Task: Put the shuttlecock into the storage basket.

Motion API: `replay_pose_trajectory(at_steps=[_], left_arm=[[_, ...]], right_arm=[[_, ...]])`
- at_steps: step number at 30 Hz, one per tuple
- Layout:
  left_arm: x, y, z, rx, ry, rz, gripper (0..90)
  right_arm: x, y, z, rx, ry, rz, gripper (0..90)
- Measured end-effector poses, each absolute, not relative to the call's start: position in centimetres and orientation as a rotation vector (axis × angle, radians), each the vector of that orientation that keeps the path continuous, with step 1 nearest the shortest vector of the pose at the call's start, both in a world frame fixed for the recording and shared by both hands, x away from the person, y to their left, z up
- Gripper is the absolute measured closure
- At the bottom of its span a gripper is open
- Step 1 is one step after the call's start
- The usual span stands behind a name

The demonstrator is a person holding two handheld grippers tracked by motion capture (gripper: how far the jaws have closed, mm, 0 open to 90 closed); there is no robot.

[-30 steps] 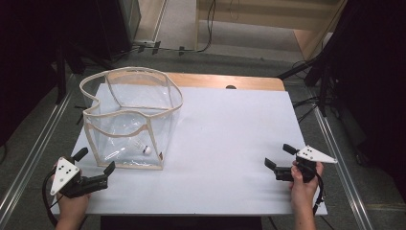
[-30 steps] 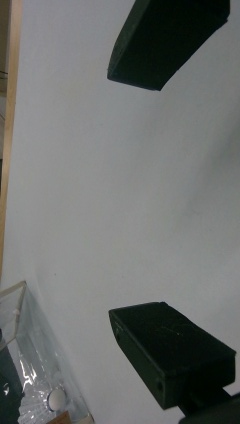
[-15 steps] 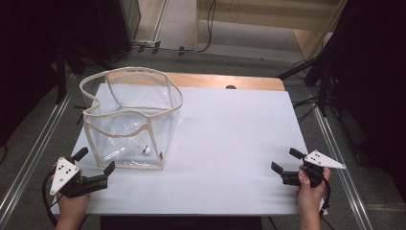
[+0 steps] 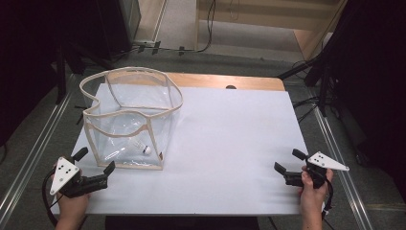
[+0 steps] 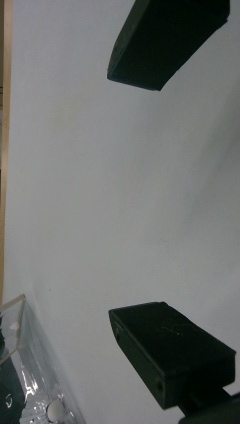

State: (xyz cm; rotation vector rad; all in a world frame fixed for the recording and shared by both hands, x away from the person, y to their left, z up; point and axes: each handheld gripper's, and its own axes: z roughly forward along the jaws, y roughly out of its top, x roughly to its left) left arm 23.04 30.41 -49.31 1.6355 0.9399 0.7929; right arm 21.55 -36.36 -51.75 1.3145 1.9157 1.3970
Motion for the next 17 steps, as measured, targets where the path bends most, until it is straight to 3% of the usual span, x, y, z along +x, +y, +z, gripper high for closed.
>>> replay_pose_trajectory(at_steps=[17], left_arm=[[23.07,30.47,-49.31,1.638,0.947,0.794,0.0]], right_arm=[[21.71,-36.11,-52.01,1.278,1.940,1.413,0.0]])
